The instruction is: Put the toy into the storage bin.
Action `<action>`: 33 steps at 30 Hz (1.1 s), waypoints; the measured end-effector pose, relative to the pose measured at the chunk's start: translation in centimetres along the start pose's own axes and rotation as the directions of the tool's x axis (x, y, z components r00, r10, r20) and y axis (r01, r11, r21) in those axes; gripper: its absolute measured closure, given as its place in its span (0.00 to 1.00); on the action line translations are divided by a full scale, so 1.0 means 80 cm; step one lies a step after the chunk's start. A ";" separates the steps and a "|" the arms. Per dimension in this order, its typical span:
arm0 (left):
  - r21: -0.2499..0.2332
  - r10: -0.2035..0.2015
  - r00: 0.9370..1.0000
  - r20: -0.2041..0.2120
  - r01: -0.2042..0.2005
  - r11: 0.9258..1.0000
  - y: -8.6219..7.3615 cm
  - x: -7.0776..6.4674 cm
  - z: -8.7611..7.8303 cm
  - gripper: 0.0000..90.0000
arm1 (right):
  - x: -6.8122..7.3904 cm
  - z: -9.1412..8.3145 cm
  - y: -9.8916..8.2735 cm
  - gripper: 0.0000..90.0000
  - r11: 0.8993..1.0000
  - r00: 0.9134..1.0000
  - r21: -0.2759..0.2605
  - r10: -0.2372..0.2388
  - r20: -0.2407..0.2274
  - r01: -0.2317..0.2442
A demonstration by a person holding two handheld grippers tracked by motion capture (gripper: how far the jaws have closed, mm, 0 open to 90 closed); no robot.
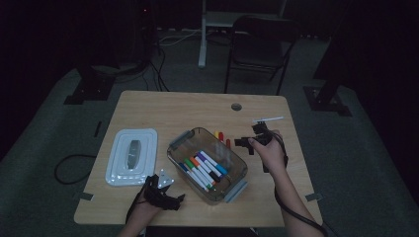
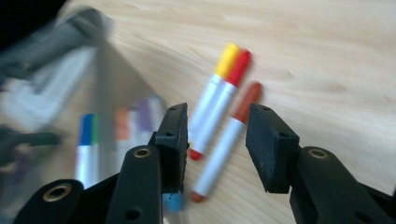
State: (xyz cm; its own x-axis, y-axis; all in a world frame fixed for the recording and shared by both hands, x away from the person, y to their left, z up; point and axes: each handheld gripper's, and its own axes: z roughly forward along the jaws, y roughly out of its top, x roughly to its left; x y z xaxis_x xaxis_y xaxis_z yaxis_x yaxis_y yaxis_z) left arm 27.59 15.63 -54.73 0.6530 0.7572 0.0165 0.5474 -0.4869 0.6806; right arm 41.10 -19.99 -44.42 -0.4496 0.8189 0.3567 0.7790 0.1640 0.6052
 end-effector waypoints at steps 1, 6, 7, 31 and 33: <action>0.000 0.000 1.000 0.000 0.000 1.000 0.000 0.000 0.000 0.01 | -0.005 0.007 -0.004 0.64 1.000 1.000 -0.002 0.011 0.008 -0.011; 0.000 -0.001 1.000 0.000 0.001 1.000 0.000 0.000 0.000 0.01 | -0.021 0.050 -0.020 0.63 0.999 0.999 0.021 0.033 0.013 -0.033; 0.000 -0.001 1.000 0.000 0.001 1.000 0.000 0.000 0.000 0.01 | -0.022 0.058 -0.022 0.64 0.999 0.999 0.031 0.032 0.012 -0.033; 0.000 -0.001 1.000 0.000 0.001 1.000 0.000 0.000 0.000 0.01 | -0.035 0.087 -0.032 0.85 0.990 0.989 0.115 0.067 0.131 -0.083; 0.000 -0.001 1.000 0.000 0.001 1.000 0.000 0.000 0.000 0.01 | -0.038 0.079 -0.031 0.85 0.990 0.989 0.106 0.085 0.121 -0.098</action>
State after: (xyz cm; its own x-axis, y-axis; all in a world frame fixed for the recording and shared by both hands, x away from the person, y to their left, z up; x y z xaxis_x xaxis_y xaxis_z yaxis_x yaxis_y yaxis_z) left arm 27.59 15.63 -54.73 0.6527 0.7575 0.0159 0.5477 -0.4863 0.6808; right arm 43.30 -19.44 -51.54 -0.3261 0.8902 0.3181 0.8610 0.1408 0.4886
